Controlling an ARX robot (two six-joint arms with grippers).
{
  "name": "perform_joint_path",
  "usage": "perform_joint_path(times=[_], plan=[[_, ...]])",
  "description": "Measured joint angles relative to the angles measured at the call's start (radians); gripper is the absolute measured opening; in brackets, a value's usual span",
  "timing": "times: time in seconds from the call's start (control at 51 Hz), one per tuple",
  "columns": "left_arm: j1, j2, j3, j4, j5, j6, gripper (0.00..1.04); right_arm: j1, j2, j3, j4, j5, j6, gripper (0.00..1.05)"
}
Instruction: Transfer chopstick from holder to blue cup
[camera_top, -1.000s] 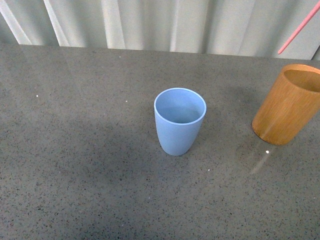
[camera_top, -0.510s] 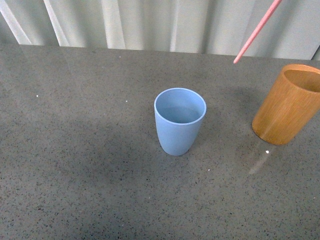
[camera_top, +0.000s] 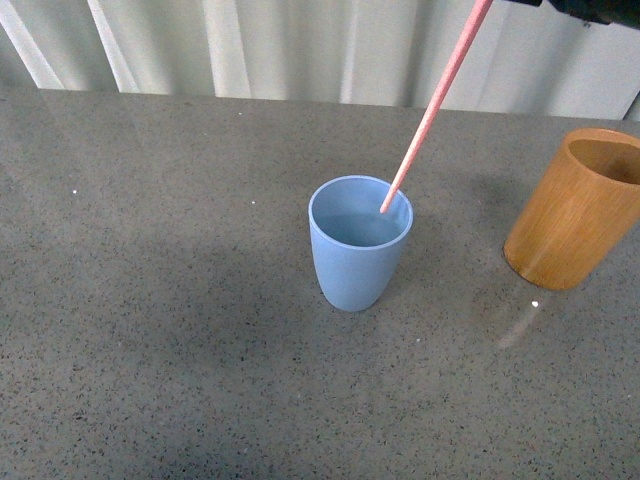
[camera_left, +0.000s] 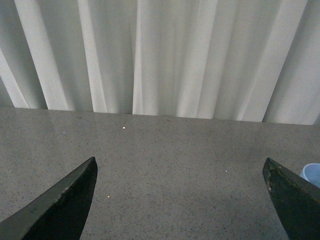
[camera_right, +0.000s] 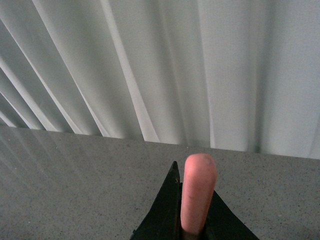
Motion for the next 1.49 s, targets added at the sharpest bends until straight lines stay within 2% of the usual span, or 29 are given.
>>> perform_joint_path(times=[0.137,0.176,0.373,0.588,0.627,0.647,0.706,0.765,0.863,0.98,1.098,1.196,1.49], plan=[[0.0,0.0,0.0,0.0,0.0,0.0,0.98,0.009,0.056,0.021,0.008,-0.003,0.007,0.02],[0.0,0.0,0.0,0.0,0.0,0.0,0.98,0.01,0.065,0.021,0.01,0.0,0.008,0.06],[0.0,0.0,0.0,0.0,0.0,0.0,0.98,0.01,0.075,0.021,0.002,0.019,0.008,0.38],[0.0,0.0,0.0,0.0,0.0,0.0,0.98,0.01,0.075,0.021,0.002,0.02,0.008,0.89],[0.0,0.0,0.0,0.0,0.0,0.0,0.98,0.01,0.075,0.021,0.002,0.019,0.008,0.96],[0.0,0.0,0.0,0.0,0.0,0.0,0.98,0.01,0.075,0.021,0.003,0.027,0.008,0.97],[0.0,0.0,0.0,0.0,0.001,0.0,0.98,0.016,0.072,-0.018,0.108,0.245,-0.092,0.84],[0.0,0.0,0.0,0.0,0.0,0.0,0.98,-0.003,0.037,-0.072,0.145,0.323,-0.147,0.75],[0.0,0.0,0.0,0.0,-0.003,0.0,0.98,-0.05,-0.034,-0.161,0.158,0.318,-0.19,0.62],[0.0,0.0,0.0,0.0,-0.002,0.0,0.98,-0.118,-0.11,-0.282,0.215,0.262,-0.216,0.42],[0.0,0.0,0.0,0.0,0.0,0.0,0.98,-0.166,-0.174,-0.362,0.204,0.216,-0.226,0.25],[0.0,0.0,0.0,0.0,0.0,0.0,0.98,-0.217,-0.292,-0.433,0.163,0.154,-0.229,0.02],[0.0,0.0,0.0,0.0,0.0,0.0,0.98,-0.32,-0.562,-0.539,0.0,0.061,-0.232,0.01]])
